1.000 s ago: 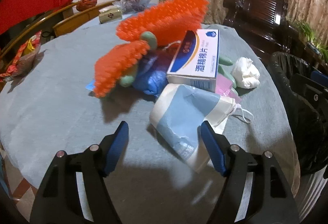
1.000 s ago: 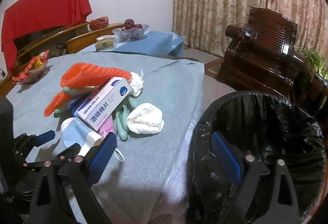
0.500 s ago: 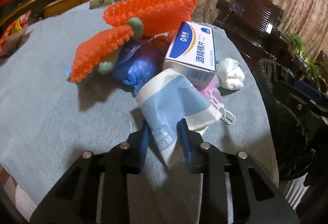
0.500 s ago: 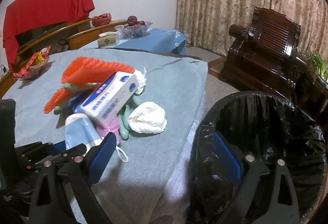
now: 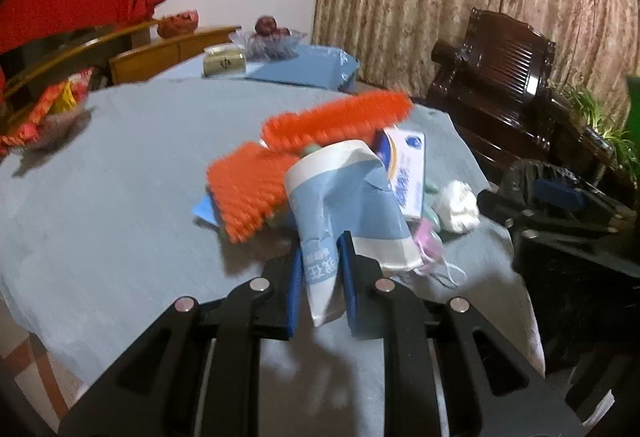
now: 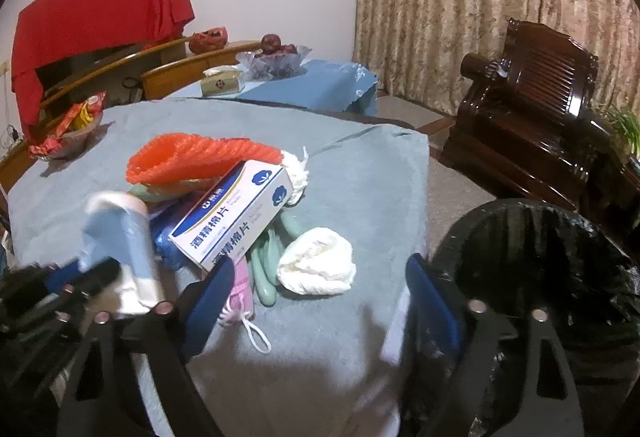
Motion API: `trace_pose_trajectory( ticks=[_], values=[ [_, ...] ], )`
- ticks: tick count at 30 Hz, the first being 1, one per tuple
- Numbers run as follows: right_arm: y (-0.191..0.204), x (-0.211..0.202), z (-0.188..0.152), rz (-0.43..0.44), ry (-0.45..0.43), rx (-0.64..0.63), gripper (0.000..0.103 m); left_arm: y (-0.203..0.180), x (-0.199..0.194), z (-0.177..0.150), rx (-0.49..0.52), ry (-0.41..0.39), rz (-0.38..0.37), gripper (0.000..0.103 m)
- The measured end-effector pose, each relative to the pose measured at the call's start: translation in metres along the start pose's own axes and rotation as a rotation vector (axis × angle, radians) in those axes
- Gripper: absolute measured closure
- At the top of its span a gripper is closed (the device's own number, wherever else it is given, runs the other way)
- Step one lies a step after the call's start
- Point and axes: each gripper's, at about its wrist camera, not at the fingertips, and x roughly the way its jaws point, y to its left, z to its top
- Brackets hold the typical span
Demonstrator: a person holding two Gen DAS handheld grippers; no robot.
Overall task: Collect trash
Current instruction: 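Lift the face mask with the left tool while the right tool grasps the white tissue, then carry the mask and tissue over the black bin and release both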
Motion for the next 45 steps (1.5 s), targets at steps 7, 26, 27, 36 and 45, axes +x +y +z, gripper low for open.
trace_pose_trajectory(
  ticks=[7, 26, 27, 36, 45],
  values=[
    [0.0, 0.031, 0.005, -0.011, 0.044, -0.009, 0.035, -0.001, 0.004, 0.014, 0.019, -0.035, 0.011, 0.086],
    [-0.004, 0.046, -0.005, 0.072, 0.12, -0.012, 0.066, -0.005, 0.009, 0.017, 0.051, -0.029, -0.002, 0.086],
    [-0.006, 0.041, -0.003, 0.081, 0.11, -0.002, 0.067, -0.005, 0.007, 0.017, 0.052, -0.031, -0.004, 0.086],
    [-0.021, -0.022, 0.01, 0.105, -0.006, 0.056, 0.067, -0.019, -0.016, 0.02, 0.067, -0.066, -0.044, 0.086],
    [-0.066, -0.075, 0.015, 0.028, -0.097, 0.097, 0.067, -0.068, -0.03, 0.034, 0.127, -0.104, -0.138, 0.086]
  ],
)
